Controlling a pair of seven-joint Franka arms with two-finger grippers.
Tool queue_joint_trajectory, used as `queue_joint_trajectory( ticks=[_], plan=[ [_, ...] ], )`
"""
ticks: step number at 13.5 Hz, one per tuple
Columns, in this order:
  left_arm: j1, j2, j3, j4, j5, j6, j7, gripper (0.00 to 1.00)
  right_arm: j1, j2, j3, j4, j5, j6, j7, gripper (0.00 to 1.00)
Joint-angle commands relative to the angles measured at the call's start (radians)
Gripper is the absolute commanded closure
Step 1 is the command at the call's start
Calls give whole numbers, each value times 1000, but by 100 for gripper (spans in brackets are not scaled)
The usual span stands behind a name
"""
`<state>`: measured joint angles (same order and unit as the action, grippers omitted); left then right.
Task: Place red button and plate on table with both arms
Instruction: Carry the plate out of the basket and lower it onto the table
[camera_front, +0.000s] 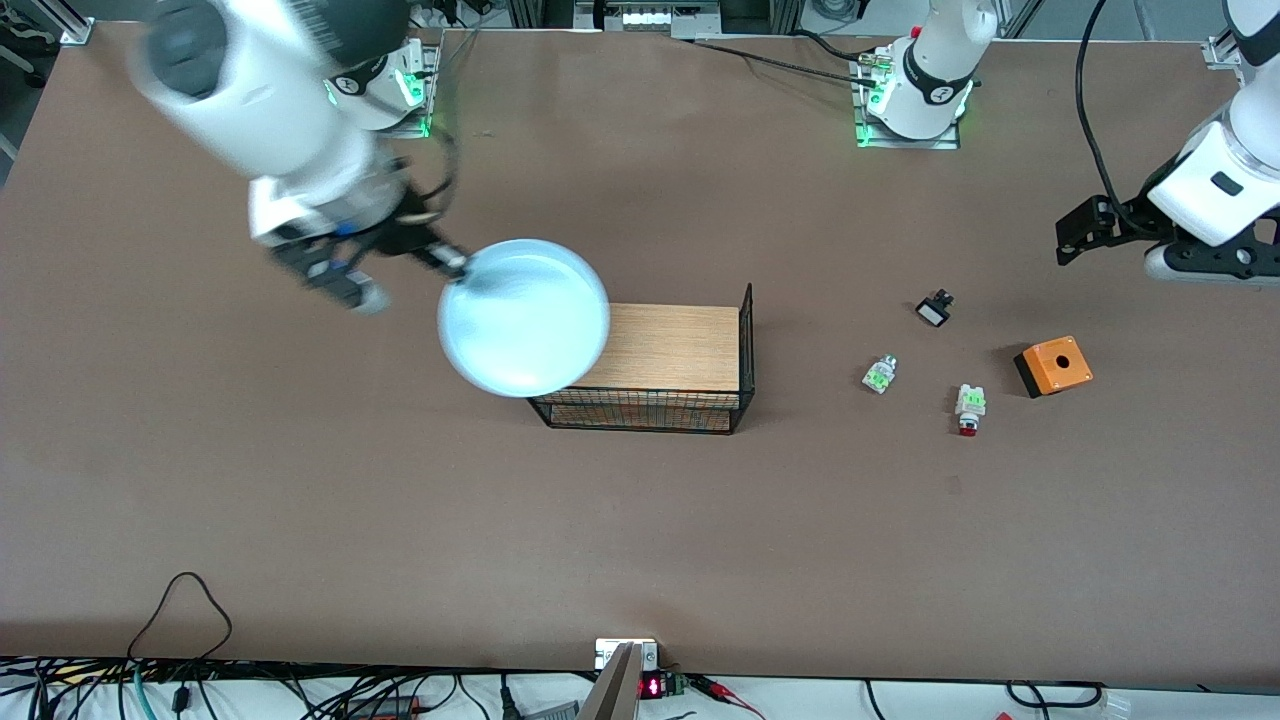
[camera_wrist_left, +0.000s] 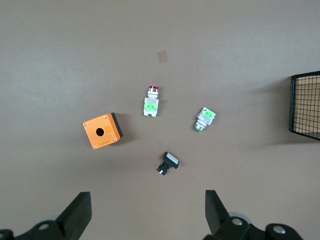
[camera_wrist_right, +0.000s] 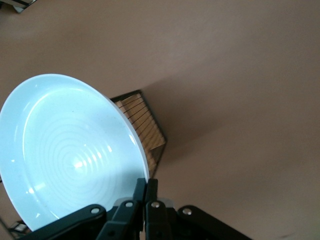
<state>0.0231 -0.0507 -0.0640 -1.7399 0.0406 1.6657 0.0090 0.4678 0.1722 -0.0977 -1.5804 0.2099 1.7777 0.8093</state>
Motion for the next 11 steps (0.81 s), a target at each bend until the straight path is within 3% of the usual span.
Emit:
queue_joint_trajectory(
  ticks=[1, 6, 11],
  plan=[
    [-9, -14, 12, -1, 21, -10, 2, 0, -137, -7, 13, -9, 9, -73, -306, 100],
    [1, -12, 15, 20, 16, -106, 8, 0, -383, 35, 13, -76, -73, -112, -778, 100],
    [-8, -6, 1, 43, 19, -107, 8, 0, -449, 98, 13, -202, -152, 21, -938, 100]
  ],
)
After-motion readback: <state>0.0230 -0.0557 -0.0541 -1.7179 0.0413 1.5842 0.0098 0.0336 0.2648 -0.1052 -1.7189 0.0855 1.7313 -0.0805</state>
